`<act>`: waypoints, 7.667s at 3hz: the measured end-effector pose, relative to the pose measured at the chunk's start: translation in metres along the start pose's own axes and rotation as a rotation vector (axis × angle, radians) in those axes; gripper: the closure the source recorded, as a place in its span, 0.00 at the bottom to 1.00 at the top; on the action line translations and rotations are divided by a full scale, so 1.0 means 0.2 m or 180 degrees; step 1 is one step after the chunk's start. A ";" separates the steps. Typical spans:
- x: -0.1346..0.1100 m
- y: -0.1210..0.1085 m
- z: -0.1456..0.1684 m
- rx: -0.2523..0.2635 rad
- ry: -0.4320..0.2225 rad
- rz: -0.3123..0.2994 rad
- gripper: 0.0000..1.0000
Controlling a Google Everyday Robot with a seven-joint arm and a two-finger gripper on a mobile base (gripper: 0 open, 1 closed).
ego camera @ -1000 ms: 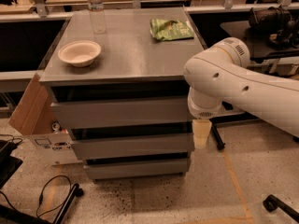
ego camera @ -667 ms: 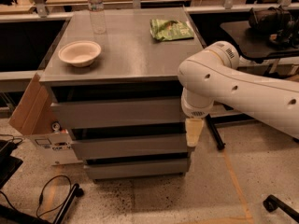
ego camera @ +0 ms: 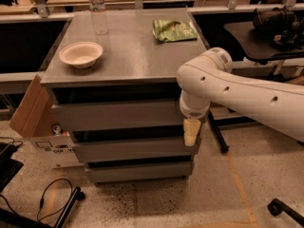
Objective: Open top drawer
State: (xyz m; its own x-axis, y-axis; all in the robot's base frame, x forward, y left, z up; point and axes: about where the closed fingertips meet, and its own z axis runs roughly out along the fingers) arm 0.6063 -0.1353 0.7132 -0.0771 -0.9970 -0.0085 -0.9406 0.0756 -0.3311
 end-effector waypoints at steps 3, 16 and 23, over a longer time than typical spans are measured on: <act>0.00 -0.18 0.17 -0.0393 -0.0047 0.0009 0.00; -0.02 0.22 0.01 -0.0071 -0.0044 -0.0012 0.00; -0.08 0.12 -0.21 -0.0405 0.0194 0.0262 0.83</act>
Offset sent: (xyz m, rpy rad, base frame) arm 0.0526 -0.0054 -0.0191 0.0268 0.1500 -0.0023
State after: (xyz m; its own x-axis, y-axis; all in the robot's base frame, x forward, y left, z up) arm 0.5703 -0.1158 0.7453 -0.1719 -0.9847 0.0278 -0.9642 0.1624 -0.2094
